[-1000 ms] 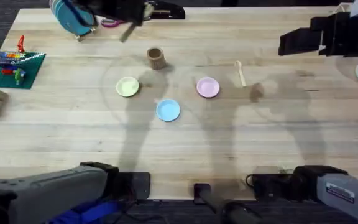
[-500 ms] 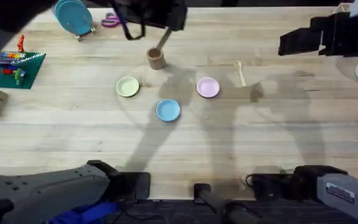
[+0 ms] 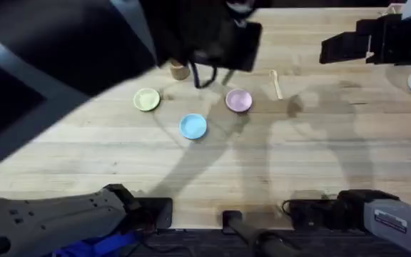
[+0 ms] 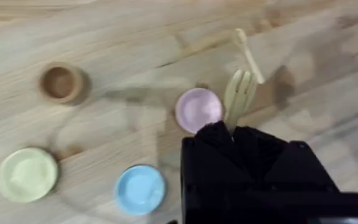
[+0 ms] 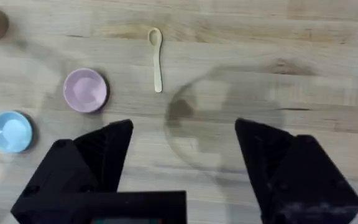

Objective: Pick up a utensil and set it on the pink plate, then put the other utensil in the container.

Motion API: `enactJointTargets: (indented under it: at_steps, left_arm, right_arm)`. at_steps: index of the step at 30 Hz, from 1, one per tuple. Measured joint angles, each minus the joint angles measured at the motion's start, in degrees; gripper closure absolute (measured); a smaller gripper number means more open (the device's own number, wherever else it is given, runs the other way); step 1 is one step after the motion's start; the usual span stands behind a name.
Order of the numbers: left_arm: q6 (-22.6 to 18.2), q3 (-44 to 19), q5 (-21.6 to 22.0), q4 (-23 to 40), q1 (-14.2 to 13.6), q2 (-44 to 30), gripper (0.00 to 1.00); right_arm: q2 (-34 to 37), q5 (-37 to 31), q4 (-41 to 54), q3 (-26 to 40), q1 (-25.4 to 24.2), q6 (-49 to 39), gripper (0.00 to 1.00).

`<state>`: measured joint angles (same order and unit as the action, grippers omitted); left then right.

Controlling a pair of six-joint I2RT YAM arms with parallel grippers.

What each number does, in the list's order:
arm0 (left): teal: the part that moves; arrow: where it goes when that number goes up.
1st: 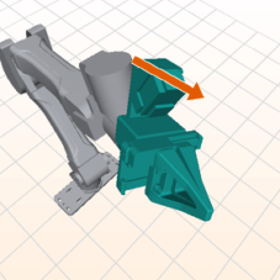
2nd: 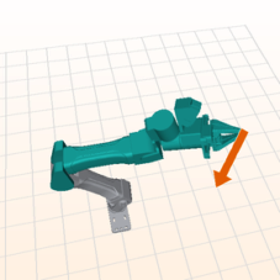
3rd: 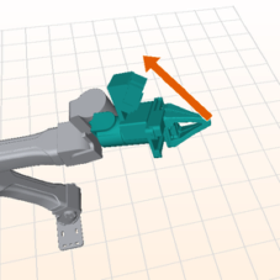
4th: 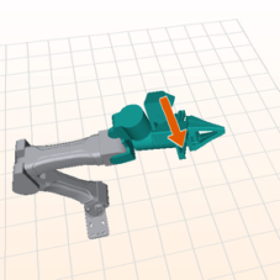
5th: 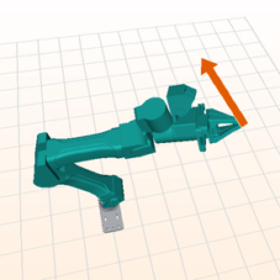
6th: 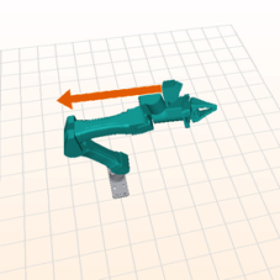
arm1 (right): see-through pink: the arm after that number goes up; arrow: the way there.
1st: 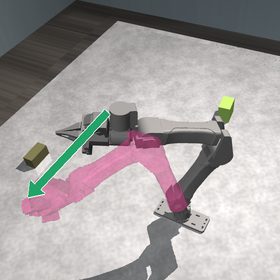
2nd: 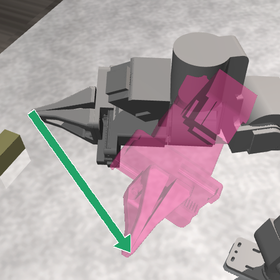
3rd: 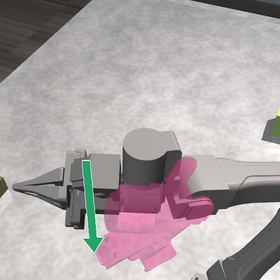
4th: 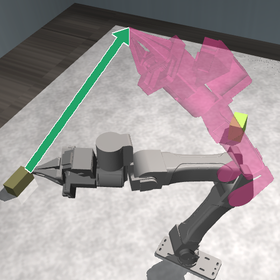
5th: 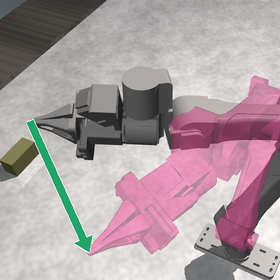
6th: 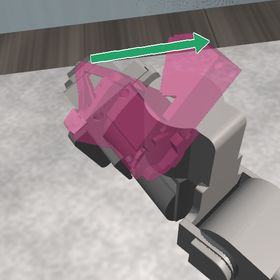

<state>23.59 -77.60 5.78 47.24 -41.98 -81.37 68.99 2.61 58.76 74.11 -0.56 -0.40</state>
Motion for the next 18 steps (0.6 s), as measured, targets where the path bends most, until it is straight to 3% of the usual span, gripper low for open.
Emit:
enactJointTargets:
  at_steps: [6,18]
  left_arm:
    - [1.96,3.08,-0.68,-5.10,-2.88,-1.60,0.959]
    - [3.04,3.47,-1.68,-6.45,-3.17,-10.73,0.959]
  right_arm:
    - [0.00,0.00,0.00,0.00,0.00,0.00,0.004]
    - [-0.01,0.00,0.00,0.00,0.00,0.00,0.004]
